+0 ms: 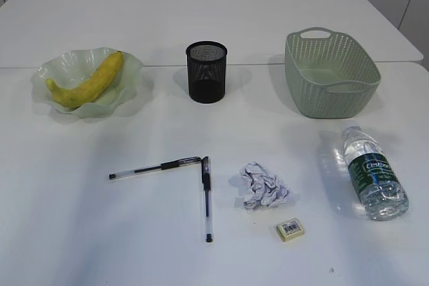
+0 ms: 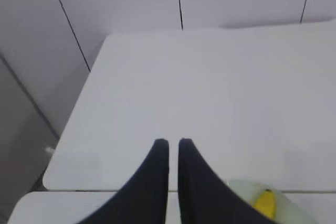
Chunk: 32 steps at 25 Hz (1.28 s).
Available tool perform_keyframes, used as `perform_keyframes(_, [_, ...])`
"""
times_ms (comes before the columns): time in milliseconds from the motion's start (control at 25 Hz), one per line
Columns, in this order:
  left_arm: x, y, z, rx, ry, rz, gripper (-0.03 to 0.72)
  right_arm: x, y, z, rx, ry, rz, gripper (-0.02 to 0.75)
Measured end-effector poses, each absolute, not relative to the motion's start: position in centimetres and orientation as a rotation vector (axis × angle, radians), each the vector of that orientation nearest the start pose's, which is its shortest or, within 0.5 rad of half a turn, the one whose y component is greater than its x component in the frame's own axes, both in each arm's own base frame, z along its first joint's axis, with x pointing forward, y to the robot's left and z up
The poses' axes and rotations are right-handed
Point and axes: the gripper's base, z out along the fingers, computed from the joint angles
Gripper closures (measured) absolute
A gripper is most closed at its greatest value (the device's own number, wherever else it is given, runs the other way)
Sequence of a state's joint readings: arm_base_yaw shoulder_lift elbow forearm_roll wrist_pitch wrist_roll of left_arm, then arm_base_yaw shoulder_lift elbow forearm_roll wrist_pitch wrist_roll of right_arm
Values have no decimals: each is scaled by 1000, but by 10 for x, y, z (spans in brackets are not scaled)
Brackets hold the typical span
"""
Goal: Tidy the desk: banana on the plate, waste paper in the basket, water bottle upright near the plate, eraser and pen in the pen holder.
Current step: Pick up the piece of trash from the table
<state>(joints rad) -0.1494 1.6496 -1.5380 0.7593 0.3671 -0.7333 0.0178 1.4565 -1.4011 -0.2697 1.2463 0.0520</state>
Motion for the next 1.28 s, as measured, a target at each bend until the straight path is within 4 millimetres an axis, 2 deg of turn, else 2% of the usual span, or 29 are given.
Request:
perform_keyframes(280, [329,-18,458,-149,1763,183,701,288,-15,355,-3,2759,-317,370])
perform_keyframes(640, [227,7,519,-176,1664,324,702,289,-10,354,9,2763,-232,370])
perform_keyframes(840, [185,17,533,-168,1653,404,702,289,-10,354,9,2763,-231,370])
perform_keyframes(1000, [160,22,538,-168,1663,419,702,289,-10,354,10,2763,-229,370])
perform_keyframes(1280, [105,20,547,-155,1620,241,704,289,-10,354,10,2763,-229,370])
